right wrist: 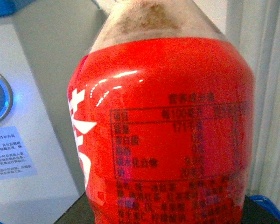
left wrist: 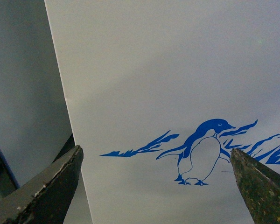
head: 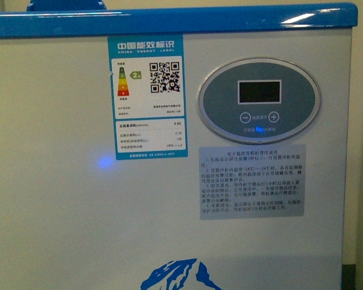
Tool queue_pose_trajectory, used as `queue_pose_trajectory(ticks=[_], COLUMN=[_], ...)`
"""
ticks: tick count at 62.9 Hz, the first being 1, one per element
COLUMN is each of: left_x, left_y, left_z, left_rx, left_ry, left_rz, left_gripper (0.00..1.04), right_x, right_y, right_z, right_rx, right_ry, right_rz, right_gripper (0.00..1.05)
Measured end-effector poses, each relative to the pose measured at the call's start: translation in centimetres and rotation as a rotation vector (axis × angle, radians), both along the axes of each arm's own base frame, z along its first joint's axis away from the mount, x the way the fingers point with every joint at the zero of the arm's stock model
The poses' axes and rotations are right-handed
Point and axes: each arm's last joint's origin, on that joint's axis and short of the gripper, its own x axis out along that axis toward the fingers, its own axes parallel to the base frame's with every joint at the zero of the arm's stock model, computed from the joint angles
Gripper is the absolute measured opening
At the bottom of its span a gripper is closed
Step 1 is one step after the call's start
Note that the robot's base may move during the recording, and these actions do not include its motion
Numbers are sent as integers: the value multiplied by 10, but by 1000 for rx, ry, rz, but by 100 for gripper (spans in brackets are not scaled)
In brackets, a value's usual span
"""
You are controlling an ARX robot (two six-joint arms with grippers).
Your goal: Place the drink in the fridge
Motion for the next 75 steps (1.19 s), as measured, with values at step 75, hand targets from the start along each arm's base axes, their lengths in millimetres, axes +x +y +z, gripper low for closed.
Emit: queue_pose_trajectory(ticks=[75], left_x=[0], left_y=[0], left_z=[0], left_rx=[0], left_ry=[0], left_rz=[0], left_gripper=[97], right_x=[-14], right_y=[6], right_z=[-33], right_rx=[-44], right_ry=[-42], right_rz=[-53], right_gripper=[37])
